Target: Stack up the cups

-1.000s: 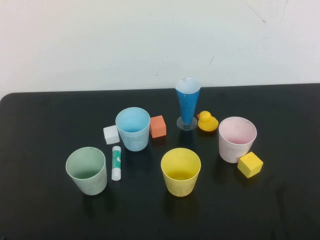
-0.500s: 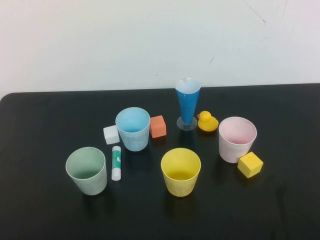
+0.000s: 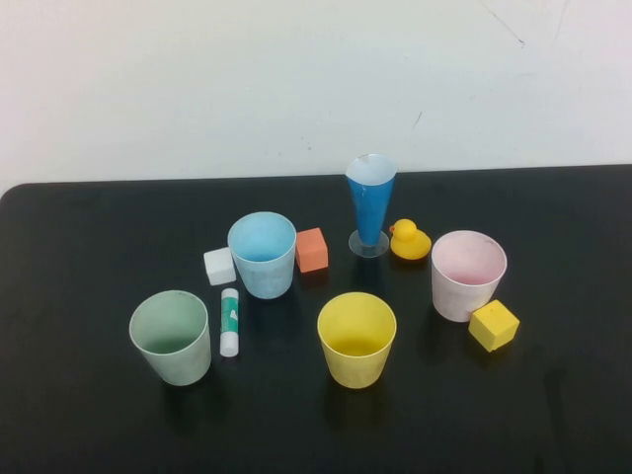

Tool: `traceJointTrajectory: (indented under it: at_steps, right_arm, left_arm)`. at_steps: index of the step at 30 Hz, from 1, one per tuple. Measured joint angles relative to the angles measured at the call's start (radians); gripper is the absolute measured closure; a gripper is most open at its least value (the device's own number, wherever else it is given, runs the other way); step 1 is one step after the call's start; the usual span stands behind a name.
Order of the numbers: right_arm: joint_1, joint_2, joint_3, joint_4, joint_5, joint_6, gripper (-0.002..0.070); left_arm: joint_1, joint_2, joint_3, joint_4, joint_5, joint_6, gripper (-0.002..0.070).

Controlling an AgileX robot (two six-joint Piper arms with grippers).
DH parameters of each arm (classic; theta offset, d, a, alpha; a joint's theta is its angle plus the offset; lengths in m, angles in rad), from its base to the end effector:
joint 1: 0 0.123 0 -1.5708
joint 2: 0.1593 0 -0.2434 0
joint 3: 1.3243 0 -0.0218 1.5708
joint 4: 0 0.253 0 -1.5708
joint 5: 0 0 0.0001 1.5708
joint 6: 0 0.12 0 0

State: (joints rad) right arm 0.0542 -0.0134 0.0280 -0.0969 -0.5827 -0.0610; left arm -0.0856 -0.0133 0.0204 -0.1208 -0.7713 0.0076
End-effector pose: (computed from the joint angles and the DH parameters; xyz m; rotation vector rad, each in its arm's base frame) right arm 0.1047 0.0121 0.2712 -0.1391 0.9083 -0.0571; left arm 0.0894 0.0024 0.2900 -0.0781 0.7234 -0.1271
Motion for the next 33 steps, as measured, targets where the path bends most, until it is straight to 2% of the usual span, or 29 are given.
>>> traceJointTrajectory:
  at_steps: [2, 4, 6, 10, 14, 17, 21, 27, 30, 33]
  right_arm:
    - [0.000, 0.000, 0.000, 0.097, -0.002, -0.029, 0.0666]
    - [0.000, 0.000, -0.012, 0.150, 0.034, -0.056, 0.0666]
    - [0.000, 0.000, -0.069, 0.186, 0.144, -0.101, 0.0666]
    - [0.000, 0.004, -0.239, 0.203, 0.480, -0.265, 0.0666]
    - [0.000, 0.086, -0.380, 0.204, 0.773, -0.405, 0.0666]
    - [0.000, 0.181, -0.432, 0.204, 0.962, -0.443, 0.0666]
    - [0.000, 0.318, -0.439, 0.204, 1.087, -0.457, 0.0666]
    - [0.000, 0.500, -0.439, 0.204, 1.027, -0.490, 0.0666]
    - [0.000, 0.572, -0.439, 0.204, 1.005, -0.518, 0.0666]
    - [0.000, 0.617, -0.439, 0.204, 0.998, -0.525, 0.0666]
  left_arm:
    - [0.000, -0.001, 0.000, -0.020, -0.004, -0.017, 0.0677]
    - [0.000, -0.001, -0.008, -0.032, 0.092, -0.031, 0.0677]
    - [0.000, -0.001, -0.064, -0.036, 0.275, -0.032, 0.0677]
    - [0.000, 0.008, -0.243, -0.036, 0.669, 0.051, 0.0677]
    - [0.000, 0.092, -0.381, -0.036, 0.866, 0.088, 0.0677]
    - [0.000, 0.196, -0.480, -0.036, 1.045, 0.088, 0.0677]
    - [0.000, 0.366, -0.584, -0.041, 1.257, 0.088, 0.0677]
    - [0.000, 0.565, -0.639, -0.168, 1.292, 0.094, 0.0677]
    - [0.000, 0.677, -0.646, -0.221, 1.279, 0.150, 0.0673]
    - [0.000, 0.774, -0.682, -0.241, 1.273, 0.207, 0.0613]
